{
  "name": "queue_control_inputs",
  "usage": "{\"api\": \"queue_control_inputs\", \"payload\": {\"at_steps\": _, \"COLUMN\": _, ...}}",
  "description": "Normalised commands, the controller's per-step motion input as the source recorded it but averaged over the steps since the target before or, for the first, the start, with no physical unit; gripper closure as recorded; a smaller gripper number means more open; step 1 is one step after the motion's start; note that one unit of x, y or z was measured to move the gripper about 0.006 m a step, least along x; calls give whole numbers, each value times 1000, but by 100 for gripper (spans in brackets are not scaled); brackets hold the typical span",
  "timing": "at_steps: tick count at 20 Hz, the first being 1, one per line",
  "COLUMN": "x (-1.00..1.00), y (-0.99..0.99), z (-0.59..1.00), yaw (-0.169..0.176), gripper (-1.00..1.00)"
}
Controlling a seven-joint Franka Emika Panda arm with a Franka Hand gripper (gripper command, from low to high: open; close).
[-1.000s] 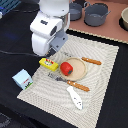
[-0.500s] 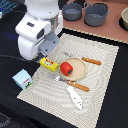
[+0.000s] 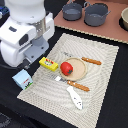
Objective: Interact with the objects in diverse but meaningful ways.
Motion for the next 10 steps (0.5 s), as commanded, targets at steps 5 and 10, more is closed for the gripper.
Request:
{"api": "queue_control_inputs", "payload": {"at_steps": 5, "x": -366, "y": -501, "z": -203, "yaw": 0, "gripper": -100}}
{"api": "queue_control_inputs", "payload": {"at_steps": 10, "x": -223, "y": -355, "z": -248, "yaw": 0, "gripper": -100}}
